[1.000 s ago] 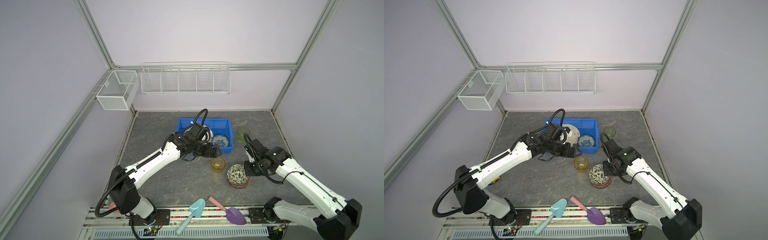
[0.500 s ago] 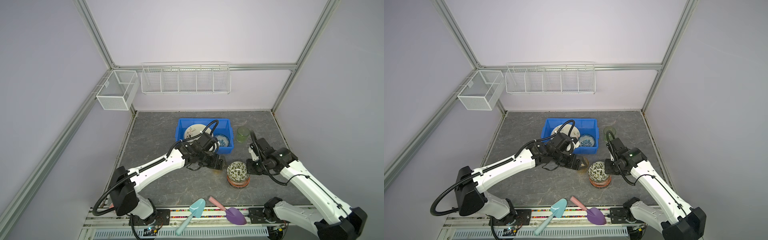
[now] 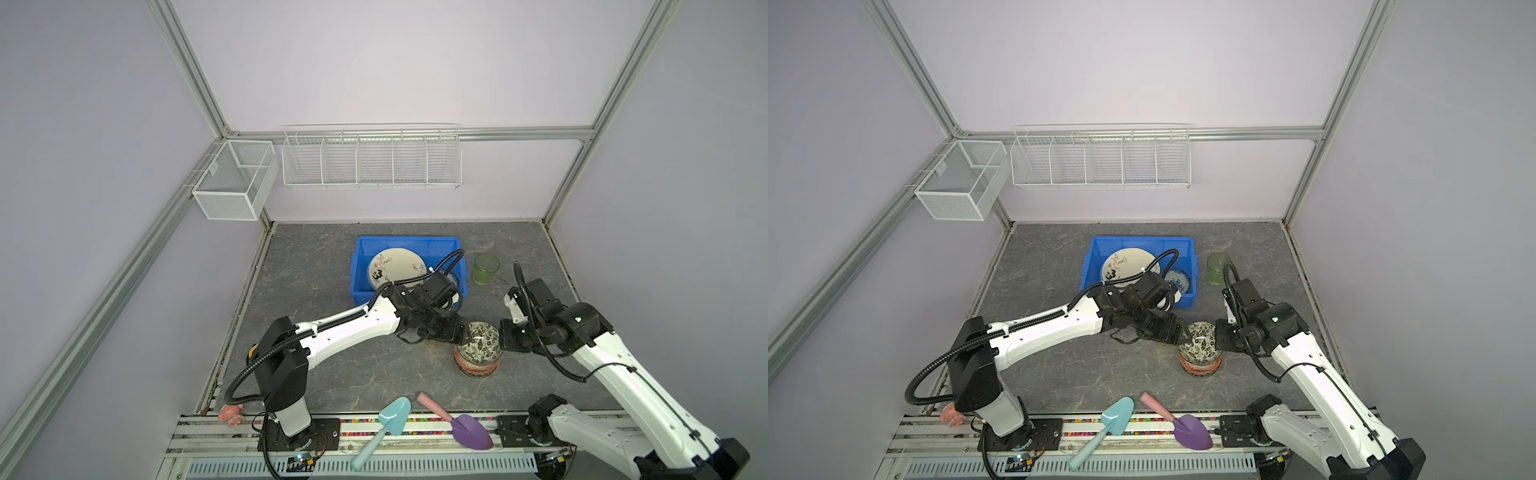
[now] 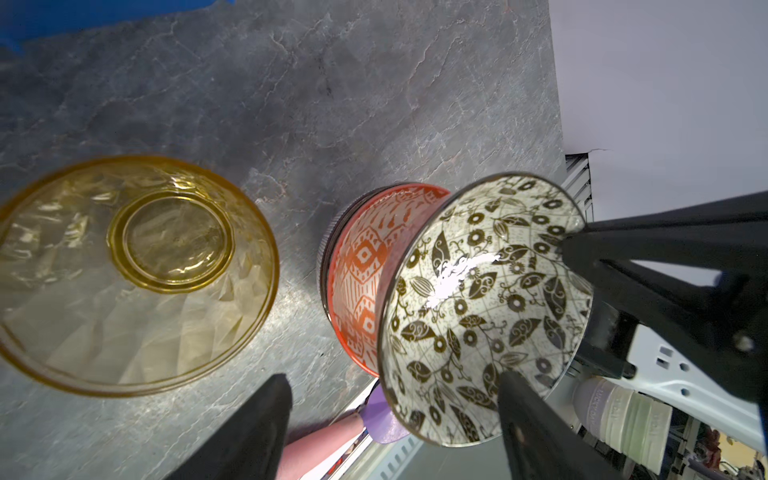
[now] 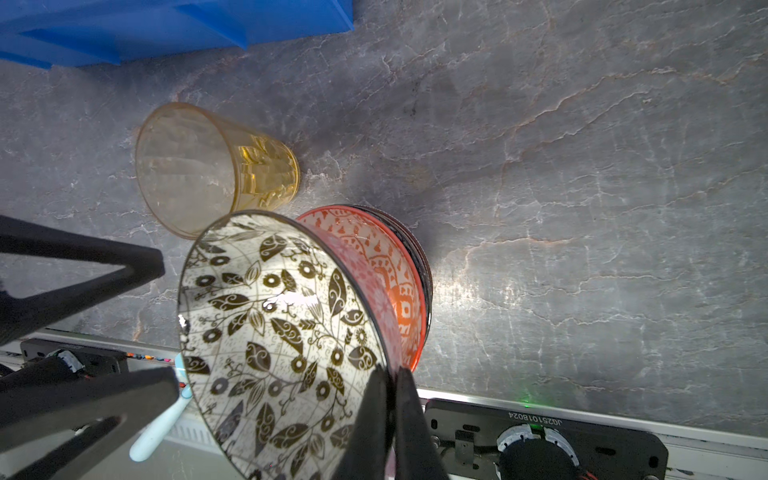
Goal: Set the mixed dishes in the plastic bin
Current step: 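Move the left gripper down to the leaf-print bowl held by the right gripper, then take the leaf-print bowl with the left gripper while the right gripper releases it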
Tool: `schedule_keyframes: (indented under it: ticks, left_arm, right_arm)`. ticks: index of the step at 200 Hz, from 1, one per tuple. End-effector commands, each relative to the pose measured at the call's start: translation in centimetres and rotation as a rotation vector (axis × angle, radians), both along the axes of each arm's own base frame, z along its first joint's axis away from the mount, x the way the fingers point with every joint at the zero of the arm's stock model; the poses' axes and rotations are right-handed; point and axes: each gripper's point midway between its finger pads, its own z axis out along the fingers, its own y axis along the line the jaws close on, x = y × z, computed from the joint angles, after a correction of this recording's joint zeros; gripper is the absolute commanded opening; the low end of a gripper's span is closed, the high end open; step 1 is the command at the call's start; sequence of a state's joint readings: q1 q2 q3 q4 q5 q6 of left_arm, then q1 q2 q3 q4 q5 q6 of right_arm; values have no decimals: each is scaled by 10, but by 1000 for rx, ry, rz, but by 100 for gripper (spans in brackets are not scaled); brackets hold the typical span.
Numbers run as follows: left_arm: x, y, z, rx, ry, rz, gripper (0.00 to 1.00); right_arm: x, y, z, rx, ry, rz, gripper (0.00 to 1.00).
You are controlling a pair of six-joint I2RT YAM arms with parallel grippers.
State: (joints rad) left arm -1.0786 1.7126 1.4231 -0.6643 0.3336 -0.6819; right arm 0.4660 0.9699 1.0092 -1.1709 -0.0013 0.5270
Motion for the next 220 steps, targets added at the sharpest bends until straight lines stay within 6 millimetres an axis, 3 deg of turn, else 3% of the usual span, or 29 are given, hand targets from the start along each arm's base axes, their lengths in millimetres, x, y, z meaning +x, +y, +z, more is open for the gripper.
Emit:
schedule_keyframes:
  ticks: [1, 164, 220]
  left_arm:
    - [6, -5, 2, 13, -14, 21, 73]
    - [1, -19, -9, 57, 6, -12, 27]
    - [-1, -20, -16, 82, 12, -28, 25]
  right_arm:
    - [-1, 4, 13, 46, -26, 0, 7]
    - [-1, 3, 16, 58, -45, 3, 7]
    - [2, 5, 16, 62, -46, 6, 7]
